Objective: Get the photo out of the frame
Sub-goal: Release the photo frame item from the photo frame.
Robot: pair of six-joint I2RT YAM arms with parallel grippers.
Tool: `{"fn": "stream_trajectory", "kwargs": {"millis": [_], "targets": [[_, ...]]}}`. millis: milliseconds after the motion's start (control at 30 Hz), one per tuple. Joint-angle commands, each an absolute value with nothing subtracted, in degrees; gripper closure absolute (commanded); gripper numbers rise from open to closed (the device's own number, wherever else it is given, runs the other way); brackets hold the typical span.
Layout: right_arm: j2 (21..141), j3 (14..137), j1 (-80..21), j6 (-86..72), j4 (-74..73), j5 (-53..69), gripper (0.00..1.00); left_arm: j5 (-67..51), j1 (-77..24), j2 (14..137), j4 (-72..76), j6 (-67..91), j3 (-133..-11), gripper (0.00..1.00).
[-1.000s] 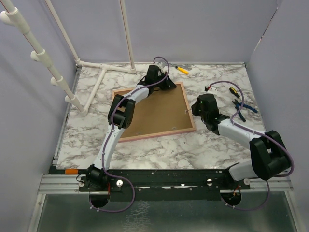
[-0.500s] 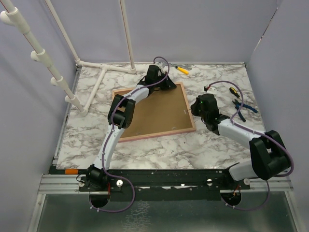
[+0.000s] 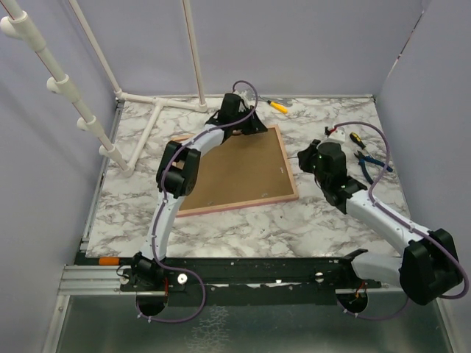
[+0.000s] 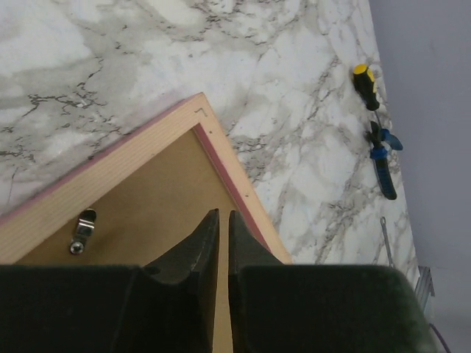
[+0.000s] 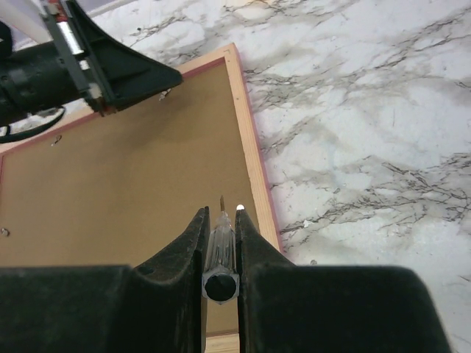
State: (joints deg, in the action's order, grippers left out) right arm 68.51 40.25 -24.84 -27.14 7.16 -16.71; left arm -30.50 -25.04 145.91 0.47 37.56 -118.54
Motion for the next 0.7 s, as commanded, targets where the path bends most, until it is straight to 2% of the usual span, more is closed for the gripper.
{"fn": "stream_trajectory", "kwargs": {"millis": [0,167,367,667], "targets": [[66.65,41.0,-24.74,-28.47,3.49,-20.6,0.99,-28.19,-25.41,134.63,0.09,34.57,-113.63,0.89],[66.28,42.07,-22.06,-30.97,1.53,-18.16,0.99,-24.02,-25.4,125.55,-2.42,32.59,-105.06,0.87],[66.63,42.36,-14.5,-36.06,2.04,-6.58,0.99,-18.8,-25.66,116.24,-5.09,30.85,-94.79,0.85],[68.01,38.79,-4.66,-44.15,5.52,7.78,0.99,-9.58,-25.66,101.87,-7.75,29.6,-78.46,0.74]]}}
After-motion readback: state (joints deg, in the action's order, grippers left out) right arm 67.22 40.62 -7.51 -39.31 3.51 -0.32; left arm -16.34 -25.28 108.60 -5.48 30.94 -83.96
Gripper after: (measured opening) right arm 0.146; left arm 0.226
